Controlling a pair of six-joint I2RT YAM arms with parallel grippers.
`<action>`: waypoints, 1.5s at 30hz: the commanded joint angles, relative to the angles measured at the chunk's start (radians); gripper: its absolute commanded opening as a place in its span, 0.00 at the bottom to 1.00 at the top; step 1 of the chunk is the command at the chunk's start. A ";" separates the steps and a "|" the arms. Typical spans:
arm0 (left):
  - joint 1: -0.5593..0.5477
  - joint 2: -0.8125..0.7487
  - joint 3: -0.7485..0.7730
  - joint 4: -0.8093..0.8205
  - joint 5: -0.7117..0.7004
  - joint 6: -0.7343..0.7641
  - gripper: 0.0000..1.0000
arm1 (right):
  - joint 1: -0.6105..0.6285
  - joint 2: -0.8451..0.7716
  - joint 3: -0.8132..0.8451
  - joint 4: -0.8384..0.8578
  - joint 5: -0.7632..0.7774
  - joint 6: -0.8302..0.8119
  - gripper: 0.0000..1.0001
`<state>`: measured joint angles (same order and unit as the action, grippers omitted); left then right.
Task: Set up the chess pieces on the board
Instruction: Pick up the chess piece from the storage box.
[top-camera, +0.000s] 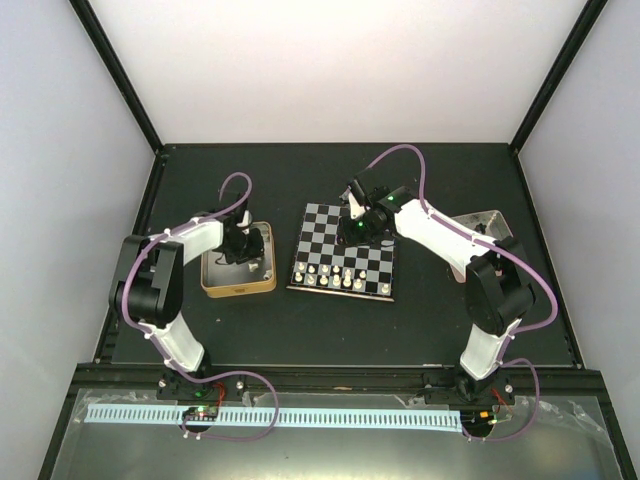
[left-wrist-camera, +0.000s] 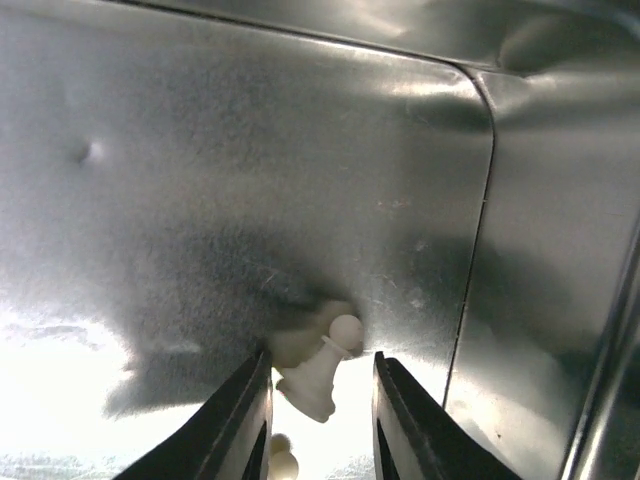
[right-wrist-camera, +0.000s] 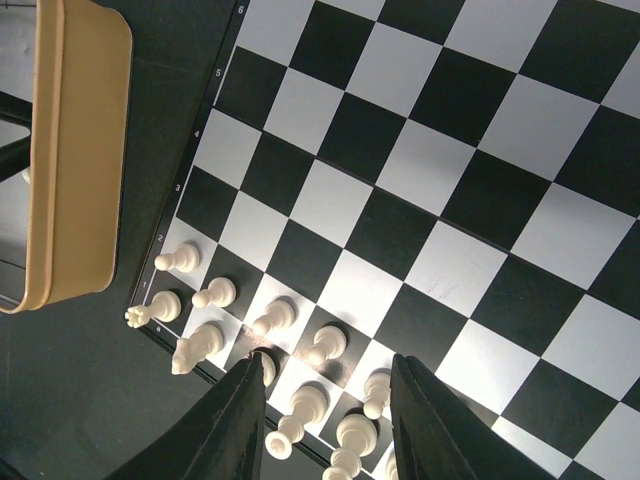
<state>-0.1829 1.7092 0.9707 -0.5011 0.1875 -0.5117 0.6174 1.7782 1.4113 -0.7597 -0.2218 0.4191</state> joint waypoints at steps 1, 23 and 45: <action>-0.016 0.028 0.048 -0.019 0.001 0.042 0.28 | 0.002 -0.025 -0.004 0.015 0.001 0.008 0.37; -0.018 0.033 0.069 -0.051 0.022 0.116 0.31 | 0.002 -0.030 -0.001 0.018 -0.006 0.017 0.37; -0.072 0.120 0.144 -0.137 -0.125 0.159 0.17 | 0.002 -0.031 -0.009 0.026 -0.010 0.026 0.37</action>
<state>-0.2462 1.7931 1.0885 -0.6132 0.0967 -0.3721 0.6174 1.7782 1.4113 -0.7464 -0.2237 0.4332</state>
